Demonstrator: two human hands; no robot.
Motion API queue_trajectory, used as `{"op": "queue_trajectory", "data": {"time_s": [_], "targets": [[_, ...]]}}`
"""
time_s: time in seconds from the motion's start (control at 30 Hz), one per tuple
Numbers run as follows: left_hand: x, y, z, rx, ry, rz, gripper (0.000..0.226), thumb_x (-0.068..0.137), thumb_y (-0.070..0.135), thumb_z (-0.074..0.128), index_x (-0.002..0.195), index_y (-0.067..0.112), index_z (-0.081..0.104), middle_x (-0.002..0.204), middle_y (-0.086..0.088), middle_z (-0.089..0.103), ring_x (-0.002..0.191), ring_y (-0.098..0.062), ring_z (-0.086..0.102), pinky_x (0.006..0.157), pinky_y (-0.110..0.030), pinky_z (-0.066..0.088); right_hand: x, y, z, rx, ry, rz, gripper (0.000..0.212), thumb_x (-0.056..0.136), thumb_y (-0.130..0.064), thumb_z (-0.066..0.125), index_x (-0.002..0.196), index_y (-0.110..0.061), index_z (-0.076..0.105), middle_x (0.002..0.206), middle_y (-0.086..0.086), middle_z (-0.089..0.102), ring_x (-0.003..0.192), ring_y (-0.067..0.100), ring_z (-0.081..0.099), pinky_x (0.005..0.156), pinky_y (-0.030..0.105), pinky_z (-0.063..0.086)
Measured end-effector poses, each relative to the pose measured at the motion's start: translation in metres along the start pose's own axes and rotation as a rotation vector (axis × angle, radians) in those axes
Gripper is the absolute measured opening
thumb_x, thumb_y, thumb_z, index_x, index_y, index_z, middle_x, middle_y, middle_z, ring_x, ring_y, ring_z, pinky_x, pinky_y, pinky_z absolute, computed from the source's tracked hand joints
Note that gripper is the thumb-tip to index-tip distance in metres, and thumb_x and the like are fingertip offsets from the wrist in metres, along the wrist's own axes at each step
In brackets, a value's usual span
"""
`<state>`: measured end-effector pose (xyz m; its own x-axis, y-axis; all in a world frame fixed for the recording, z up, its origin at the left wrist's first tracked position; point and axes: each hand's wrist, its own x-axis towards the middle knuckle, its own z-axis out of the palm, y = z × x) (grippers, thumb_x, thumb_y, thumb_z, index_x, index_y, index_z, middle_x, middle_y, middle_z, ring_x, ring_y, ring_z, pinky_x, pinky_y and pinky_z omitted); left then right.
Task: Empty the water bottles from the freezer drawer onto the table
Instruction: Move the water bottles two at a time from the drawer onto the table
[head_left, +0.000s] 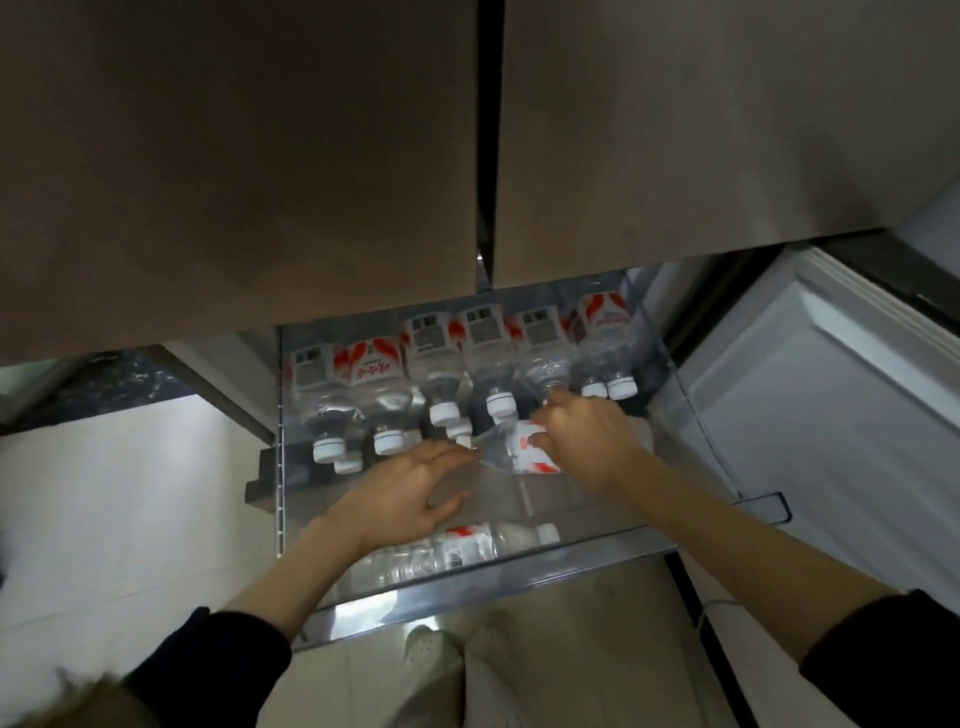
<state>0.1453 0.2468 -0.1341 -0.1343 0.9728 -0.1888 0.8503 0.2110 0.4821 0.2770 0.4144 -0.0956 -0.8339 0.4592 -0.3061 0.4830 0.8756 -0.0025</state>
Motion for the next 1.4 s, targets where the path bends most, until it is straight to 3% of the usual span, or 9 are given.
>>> {"op": "queue_trajectory", "data": {"time_s": [0.17,0.3,0.33,0.47,0.6,0.8,1.0,1.17,1.4], "targets": [[0.013,0.003,0.013,-0.081,-0.191,-0.070,0.049,0.088,0.036,0.055,0.134,0.023,0.044,0.141,0.005,0.044,0.128,-0.010,0.040,0.103,-0.016,0.026,0.011,-0.010,0.030,-0.090,-0.102,-0.162,0.038,0.087,-0.008,0.053,0.124,-0.001,0.048,0.123,0.014,0.054,0.106,0.028,0.058,0.079,0.035,0.049],[0.022,0.005,0.020,-0.208,-0.296,-0.148,0.050,0.085,0.038,0.061,0.130,0.020,0.050,0.137,0.006,0.048,0.121,-0.009,0.046,0.087,-0.005,0.028,0.026,-0.013,0.044,-0.241,-0.021,-0.164,0.057,0.035,-0.026,0.086,0.084,0.000,0.071,0.064,0.007,0.068,0.051,0.016,0.063,0.045,0.021,0.043],[0.025,0.006,0.022,-0.250,-0.337,-0.188,0.052,0.084,0.040,0.061,0.131,0.021,0.049,0.137,0.007,0.047,0.120,-0.009,0.045,0.088,-0.007,0.030,0.028,-0.014,0.045,-0.269,-0.019,-0.169,0.056,0.037,-0.024,0.085,0.085,0.001,0.071,0.063,0.007,0.068,0.051,0.016,0.063,0.045,0.021,0.043],[0.032,0.007,0.030,-0.311,-0.573,-0.279,0.063,0.081,0.044,0.064,0.136,0.024,0.041,0.137,0.005,0.047,0.118,-0.011,0.047,0.094,-0.017,0.035,0.035,-0.006,0.049,-0.346,-0.028,-0.291,0.050,0.084,-0.003,0.052,0.130,0.006,0.036,0.111,0.016,0.062,0.097,0.029,0.062,0.072,0.033,0.044],[0.032,0.005,0.036,-0.280,-0.623,-0.286,0.058,0.082,0.038,0.064,0.133,0.017,0.043,0.127,-0.003,0.052,0.102,-0.014,0.051,0.088,-0.021,0.040,0.033,0.007,0.044,-0.252,0.024,-0.261,0.051,0.085,-0.009,0.052,0.133,-0.005,0.036,0.113,0.008,0.063,0.097,0.026,0.063,0.066,0.030,0.035],[0.028,0.002,0.034,-0.374,-0.590,-0.344,0.056,0.090,0.029,0.056,0.138,0.017,0.032,0.132,-0.006,0.046,0.113,-0.015,0.047,0.091,-0.020,0.036,0.023,0.023,0.028,-0.078,0.071,-0.266,0.052,0.082,-0.029,0.061,0.129,-0.018,0.040,0.111,0.004,0.066,0.100,0.025,0.062,0.076,0.031,0.041],[0.021,-0.013,0.021,-0.389,-0.389,-0.363,0.049,0.093,0.022,0.050,0.138,0.017,0.031,0.102,0.001,0.050,0.088,-0.009,0.050,0.068,-0.005,0.037,0.004,0.042,0.022,0.371,0.156,-0.201,0.052,0.077,-0.037,0.068,0.119,-0.012,0.051,0.112,0.007,0.058,0.102,0.024,0.056,0.082,0.040,0.049],[0.029,0.001,0.026,-0.205,-0.479,-0.325,0.069,0.086,0.043,0.056,0.143,0.017,0.025,0.134,-0.009,0.041,0.118,-0.022,0.046,0.095,-0.024,0.038,-0.005,0.046,0.020,0.454,0.138,-0.098,0.069,0.073,-0.035,0.074,0.131,-0.017,0.041,0.120,0.004,0.049,0.109,0.019,0.049,0.085,0.033,0.047],[0.031,0.003,0.015,-0.292,-0.399,-0.319,0.085,0.069,0.038,0.077,0.138,0.010,0.035,0.138,-0.001,0.045,0.124,-0.017,0.045,0.095,-0.017,0.034,-0.017,0.053,0.001,0.655,0.135,-0.015,0.070,0.067,-0.035,0.079,0.125,-0.014,0.044,0.125,0.004,0.051,0.110,0.017,0.051,0.089,0.025,0.038]]}}
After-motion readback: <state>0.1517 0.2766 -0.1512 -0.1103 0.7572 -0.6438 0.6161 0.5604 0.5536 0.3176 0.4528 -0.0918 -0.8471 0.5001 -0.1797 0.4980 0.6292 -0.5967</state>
